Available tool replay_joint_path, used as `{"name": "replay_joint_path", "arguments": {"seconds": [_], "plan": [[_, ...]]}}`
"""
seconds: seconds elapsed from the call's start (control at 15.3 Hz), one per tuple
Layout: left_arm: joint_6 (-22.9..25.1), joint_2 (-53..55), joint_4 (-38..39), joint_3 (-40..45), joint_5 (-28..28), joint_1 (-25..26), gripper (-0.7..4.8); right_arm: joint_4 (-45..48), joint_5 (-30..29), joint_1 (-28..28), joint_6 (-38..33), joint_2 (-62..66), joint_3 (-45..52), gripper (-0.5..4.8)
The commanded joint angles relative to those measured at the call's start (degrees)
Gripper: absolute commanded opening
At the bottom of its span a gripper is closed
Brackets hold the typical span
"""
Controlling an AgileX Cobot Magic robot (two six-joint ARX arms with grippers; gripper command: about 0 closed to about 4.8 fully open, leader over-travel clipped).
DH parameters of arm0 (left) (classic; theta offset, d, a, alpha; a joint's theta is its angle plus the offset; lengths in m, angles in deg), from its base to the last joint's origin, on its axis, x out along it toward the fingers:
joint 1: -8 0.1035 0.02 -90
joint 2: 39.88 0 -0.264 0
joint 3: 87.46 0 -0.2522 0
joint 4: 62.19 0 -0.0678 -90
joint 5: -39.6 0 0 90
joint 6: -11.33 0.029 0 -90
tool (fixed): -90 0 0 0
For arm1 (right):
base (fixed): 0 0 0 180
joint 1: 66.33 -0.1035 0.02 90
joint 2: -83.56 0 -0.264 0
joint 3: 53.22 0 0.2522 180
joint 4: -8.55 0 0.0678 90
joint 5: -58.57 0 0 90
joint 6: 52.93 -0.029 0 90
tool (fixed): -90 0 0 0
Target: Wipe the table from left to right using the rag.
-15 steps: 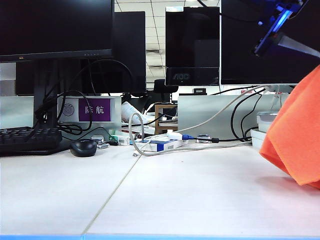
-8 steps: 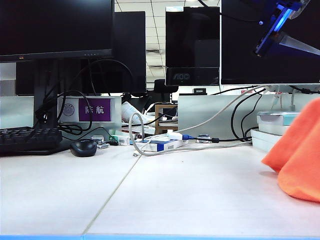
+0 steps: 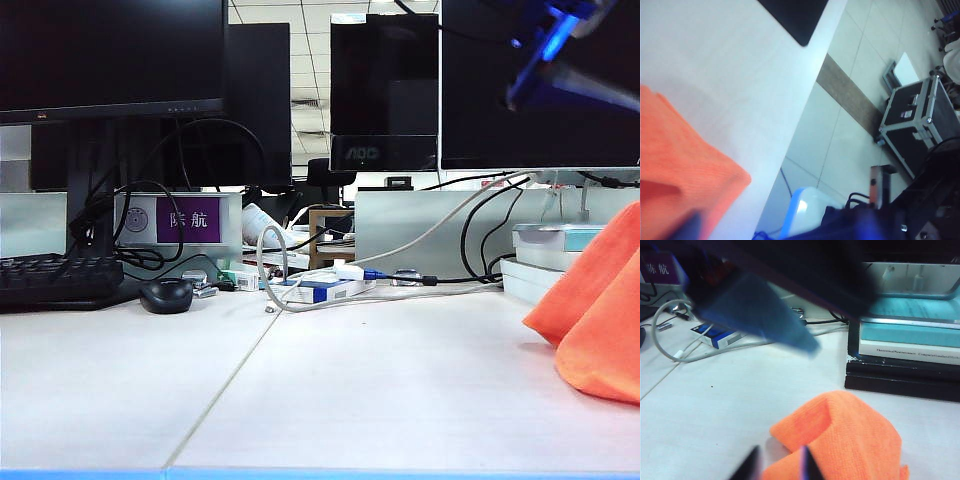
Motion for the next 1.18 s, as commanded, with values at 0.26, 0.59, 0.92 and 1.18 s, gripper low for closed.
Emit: {"name": "replay_joint_path", "arguments": {"seconds": [0.26, 0.59, 0.92, 1.18], "plan": [[1.49, -7.28, 0.83, -0.26, 1.95, 3.23, -0.06, 0.83, -0.42, -0.22, 0.22, 0.02, 3.06, -0.05], [4.44, -16.7, 1.11, -0.24, 10.01, 3.65, -0.06, 0.55, -1.14, -0.22, 0.02, 0.02, 7.52, -0.05], [7.48, -26.73, 2.27, -0.24, 17.22, 3.67, -0.06, -0.9, -1.22, -0.26, -1.88, 0.26, 8.94, 0.05], [10.69, -38.88, 7.54, -0.24, 29.81, 3.67, -0.06, -0.77, -1.01, -0.26, -1.88, 0.24, 8.94, 0.22]]}}
